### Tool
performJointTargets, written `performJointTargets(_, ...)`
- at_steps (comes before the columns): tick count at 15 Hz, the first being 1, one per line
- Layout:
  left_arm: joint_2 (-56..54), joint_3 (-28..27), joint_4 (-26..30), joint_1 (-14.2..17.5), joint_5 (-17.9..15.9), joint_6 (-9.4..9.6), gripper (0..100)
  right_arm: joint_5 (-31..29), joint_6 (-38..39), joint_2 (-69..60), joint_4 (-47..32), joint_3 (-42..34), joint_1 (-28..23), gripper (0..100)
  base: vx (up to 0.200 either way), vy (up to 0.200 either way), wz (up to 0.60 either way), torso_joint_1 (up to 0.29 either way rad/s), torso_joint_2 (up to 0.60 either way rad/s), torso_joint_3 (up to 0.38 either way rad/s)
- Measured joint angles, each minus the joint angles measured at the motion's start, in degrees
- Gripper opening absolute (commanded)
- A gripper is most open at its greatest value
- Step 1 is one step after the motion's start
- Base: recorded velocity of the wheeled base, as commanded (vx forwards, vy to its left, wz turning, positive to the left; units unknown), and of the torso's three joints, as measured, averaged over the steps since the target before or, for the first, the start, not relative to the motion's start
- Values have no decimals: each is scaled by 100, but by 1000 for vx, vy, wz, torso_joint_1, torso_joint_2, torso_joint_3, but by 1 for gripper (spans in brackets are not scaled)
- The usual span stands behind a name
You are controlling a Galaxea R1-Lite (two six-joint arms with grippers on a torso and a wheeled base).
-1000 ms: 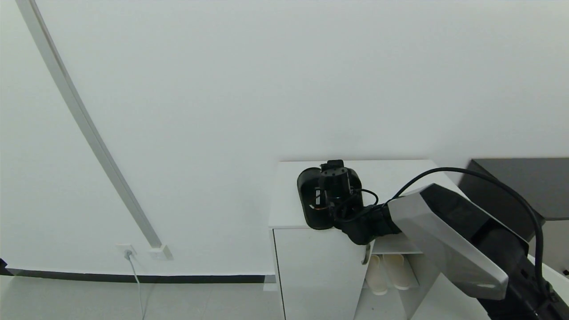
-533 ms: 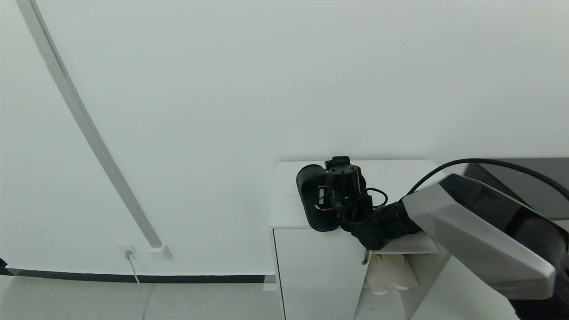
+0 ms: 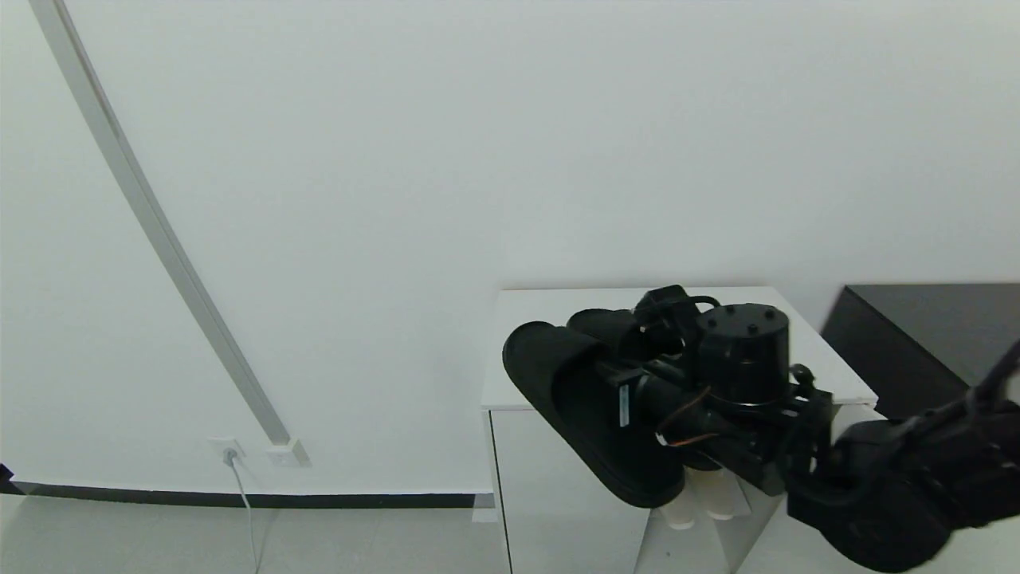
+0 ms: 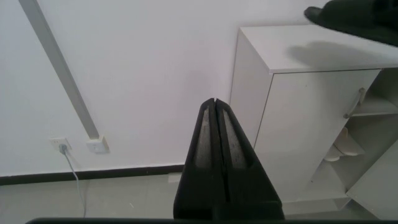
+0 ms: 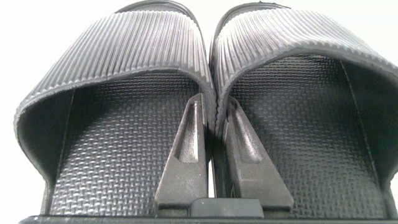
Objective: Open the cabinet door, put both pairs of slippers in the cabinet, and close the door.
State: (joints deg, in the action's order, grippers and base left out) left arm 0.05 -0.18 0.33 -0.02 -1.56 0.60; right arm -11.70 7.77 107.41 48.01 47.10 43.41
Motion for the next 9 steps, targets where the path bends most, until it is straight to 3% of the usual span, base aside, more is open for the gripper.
performJointTargets(4,2,0,0,0,0,2,0,374,-413,-1091,13,-822,197,0,0,0,0,0,0,0)
performJointTargets(9,0,0,2,2,0,2,0,492,-1200,-1434,169,-1208,-59,0,0,0,0,0,0,0)
